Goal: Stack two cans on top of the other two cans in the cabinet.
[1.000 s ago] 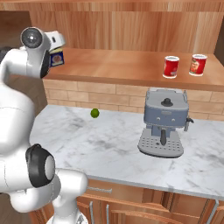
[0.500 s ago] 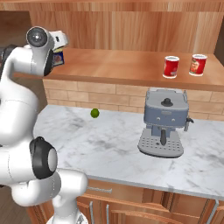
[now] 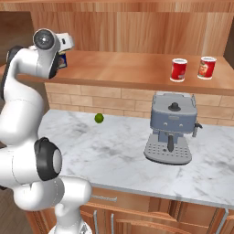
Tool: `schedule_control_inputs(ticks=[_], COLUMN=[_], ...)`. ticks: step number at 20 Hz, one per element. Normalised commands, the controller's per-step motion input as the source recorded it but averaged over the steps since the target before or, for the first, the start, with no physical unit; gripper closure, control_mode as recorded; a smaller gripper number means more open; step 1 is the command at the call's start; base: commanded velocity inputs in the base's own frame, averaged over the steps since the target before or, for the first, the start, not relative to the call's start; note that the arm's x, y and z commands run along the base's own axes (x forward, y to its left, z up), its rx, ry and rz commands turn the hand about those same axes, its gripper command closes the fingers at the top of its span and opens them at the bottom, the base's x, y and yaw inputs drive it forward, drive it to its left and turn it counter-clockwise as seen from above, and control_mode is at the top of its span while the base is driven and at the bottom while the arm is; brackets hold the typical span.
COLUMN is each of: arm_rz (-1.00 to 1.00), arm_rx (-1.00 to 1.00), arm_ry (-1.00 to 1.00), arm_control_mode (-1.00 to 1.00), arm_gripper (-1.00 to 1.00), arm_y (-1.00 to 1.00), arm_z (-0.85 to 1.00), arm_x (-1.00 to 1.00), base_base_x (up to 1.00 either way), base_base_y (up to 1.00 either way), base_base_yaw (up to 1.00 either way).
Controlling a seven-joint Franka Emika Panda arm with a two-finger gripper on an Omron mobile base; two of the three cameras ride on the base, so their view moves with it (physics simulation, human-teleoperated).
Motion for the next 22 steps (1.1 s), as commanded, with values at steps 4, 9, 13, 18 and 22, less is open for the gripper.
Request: schedule_control_inputs(ticks=[4,9,13,18,22], arm_rz=[0.0,0.0,0.0,0.0,0.0], arm_rx=[0.0,0.0,0.01,0.02,0.01], arm_ry=[0.0,0.0,0.0,0.0,0.0], arm_control_mode=[-1.0,-1.0,-1.0,-1.0,-1.0], arm_gripper=[1.0,1.0,1.0,1.0,1.0], arm_y=[0.0,0.0,0.0,0.0,0.0], arm_z=[-0.06,-0.04,0.0,-0.01,-0.05], arm_x=[0.11,0.09,0.07,0.09,0.08], base_base_x=[0.0,0.0,0.0,0.0,0.0], base_base_y=[0.0,0.0,0.0,0.0,0.0], base_base_yaw=[0.0,0.0,0.0,0.0,0.0])
